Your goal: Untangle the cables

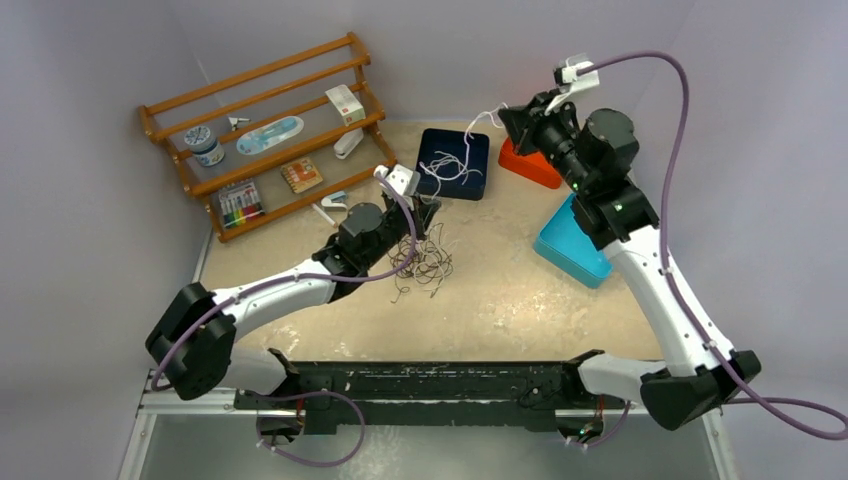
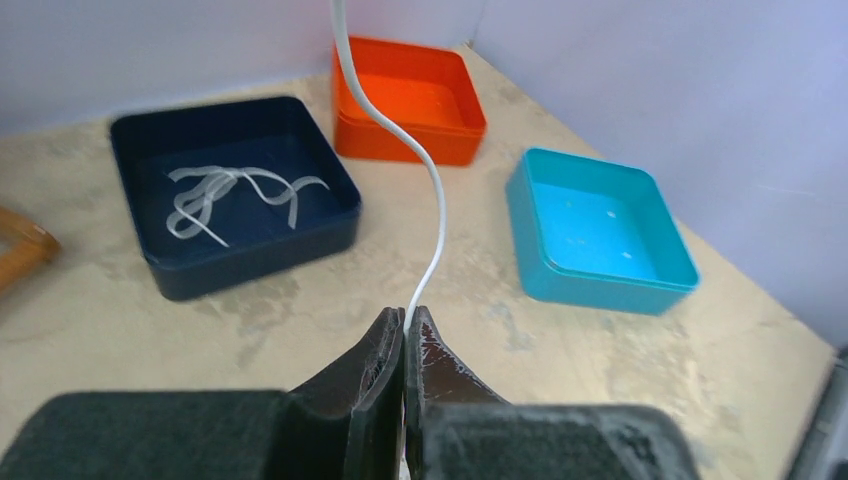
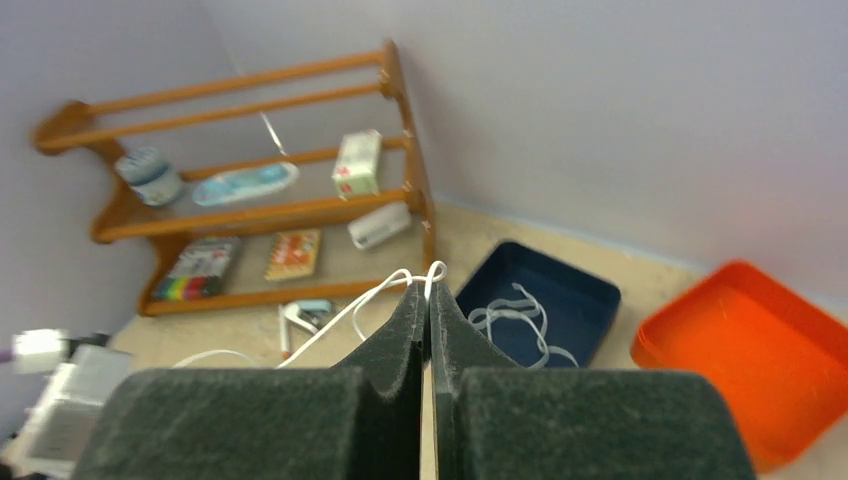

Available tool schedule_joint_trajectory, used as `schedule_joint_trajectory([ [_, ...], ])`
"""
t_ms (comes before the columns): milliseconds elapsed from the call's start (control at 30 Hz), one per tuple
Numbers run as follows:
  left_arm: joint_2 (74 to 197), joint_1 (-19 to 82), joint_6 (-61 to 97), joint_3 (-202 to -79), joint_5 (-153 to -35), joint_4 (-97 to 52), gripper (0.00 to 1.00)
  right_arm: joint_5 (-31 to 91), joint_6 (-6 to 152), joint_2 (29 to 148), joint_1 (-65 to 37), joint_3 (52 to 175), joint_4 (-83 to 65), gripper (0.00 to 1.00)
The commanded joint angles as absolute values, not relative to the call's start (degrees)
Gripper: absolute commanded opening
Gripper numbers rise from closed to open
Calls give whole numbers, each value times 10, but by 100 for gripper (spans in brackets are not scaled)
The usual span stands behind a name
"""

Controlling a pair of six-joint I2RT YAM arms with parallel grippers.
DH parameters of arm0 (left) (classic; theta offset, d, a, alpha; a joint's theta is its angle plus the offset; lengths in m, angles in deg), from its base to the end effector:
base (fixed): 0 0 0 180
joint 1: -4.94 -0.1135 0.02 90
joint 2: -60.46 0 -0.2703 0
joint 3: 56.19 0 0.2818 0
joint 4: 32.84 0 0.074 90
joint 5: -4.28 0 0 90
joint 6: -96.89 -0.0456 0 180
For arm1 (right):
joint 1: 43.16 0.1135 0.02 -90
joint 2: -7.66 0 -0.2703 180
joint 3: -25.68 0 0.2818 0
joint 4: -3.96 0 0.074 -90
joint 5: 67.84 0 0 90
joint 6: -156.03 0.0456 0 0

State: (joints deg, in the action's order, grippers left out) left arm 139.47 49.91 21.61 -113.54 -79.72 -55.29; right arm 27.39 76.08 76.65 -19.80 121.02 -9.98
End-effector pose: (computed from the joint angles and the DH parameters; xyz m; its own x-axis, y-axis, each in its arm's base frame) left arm 0.2508 -0.2438 0.2765 -0.1504 -0.2070 -0.9667 0.6108 0.7495 -0.2555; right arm 0.2666 0.1197 0.5166 0.1111 0.2373 -0.9651 -0.5037 0.8506 0.1511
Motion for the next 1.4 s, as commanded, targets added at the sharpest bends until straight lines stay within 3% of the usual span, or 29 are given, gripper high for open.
schedule_joint_trajectory([
  [0, 1364, 497, 306, -1181, -858, -403, 0, 271, 797, 777, -252, 1171, -92, 0],
  [467, 1420, 492, 375, -1201, -839, -332, 0, 333, 880, 882, -334, 981, 51, 0],
  [733, 1500, 484, 389, -1318, -834, -187, 0, 339, 921, 925, -358, 899, 138, 3],
  [900, 1527, 478, 386, -1358, -858, -157, 0, 298, 911, 872, -361, 883, 137, 16],
  [1133, 1531, 474, 384, -1369, -866, -155, 0, 228, 891, 766, -362, 859, 103, 53],
  [1367, 1539, 473, 386, -1402, -867, -148, 0, 271, 874, 659, -362, 791, 163, 59],
])
